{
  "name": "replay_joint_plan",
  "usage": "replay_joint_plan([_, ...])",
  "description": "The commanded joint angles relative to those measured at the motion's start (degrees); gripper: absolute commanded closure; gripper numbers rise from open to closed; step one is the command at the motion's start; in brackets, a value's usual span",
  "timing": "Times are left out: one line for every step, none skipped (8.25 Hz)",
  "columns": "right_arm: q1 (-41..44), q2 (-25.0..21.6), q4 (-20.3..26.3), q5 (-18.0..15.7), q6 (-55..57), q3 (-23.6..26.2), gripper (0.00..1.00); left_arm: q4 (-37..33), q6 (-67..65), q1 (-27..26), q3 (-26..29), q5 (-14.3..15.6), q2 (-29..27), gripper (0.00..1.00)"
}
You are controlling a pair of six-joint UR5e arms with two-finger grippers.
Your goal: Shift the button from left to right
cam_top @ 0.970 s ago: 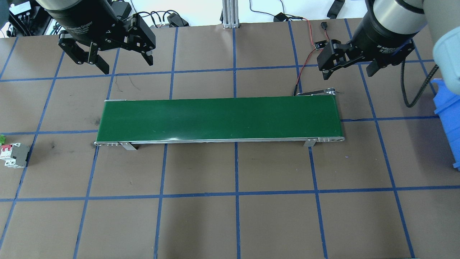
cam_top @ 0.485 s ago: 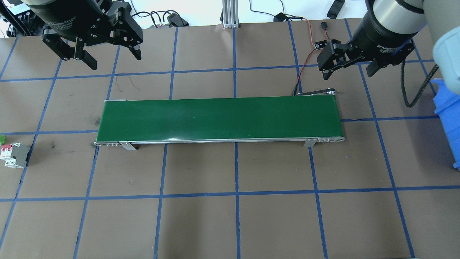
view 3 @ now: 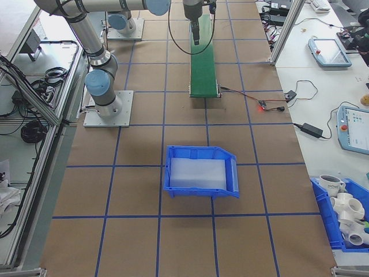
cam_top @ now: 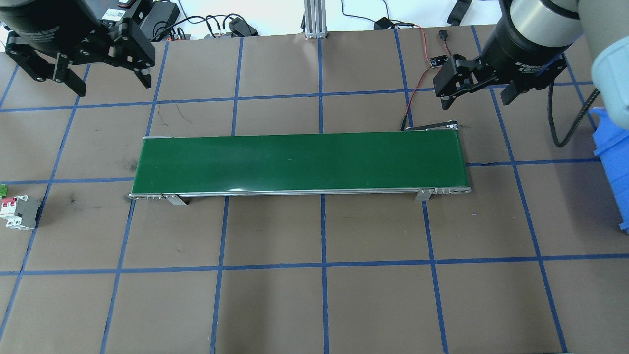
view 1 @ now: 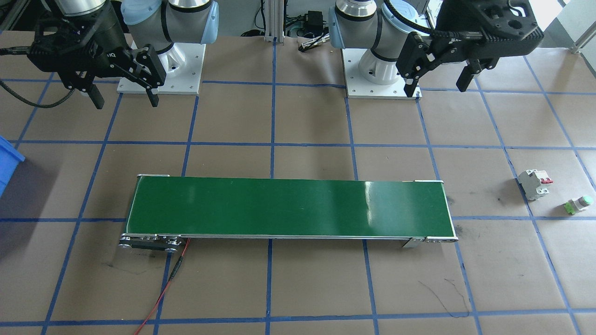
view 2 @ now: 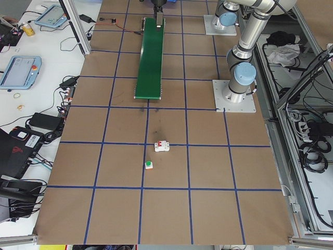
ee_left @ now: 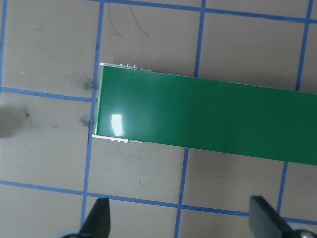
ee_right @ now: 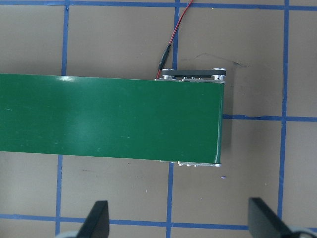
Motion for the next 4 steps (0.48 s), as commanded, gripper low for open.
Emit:
replay_joint_plan([0.0,0.0,0.0,0.0,0.0,0.01,0.0,-0.9,9.69,11.05,0.18,0.8,-0.25,0.0])
replay_joint_plan([0.0,0.0,0.0,0.0,0.0,0.01,0.0,-1.08,17.14,19.56,0.18,0.8,-1.21,0.0])
replay_joint_plan([0.0,0.0,0.0,0.0,0.0,0.01,0.0,-0.38,22.78,28.17,0.27,0.62,-2.88,0.0])
replay_joint_plan([0.0,0.0,0.0,0.0,0.0,0.01,0.0,-0.38,24.06,35.65,0.35,0.97,-5.59,0.0])
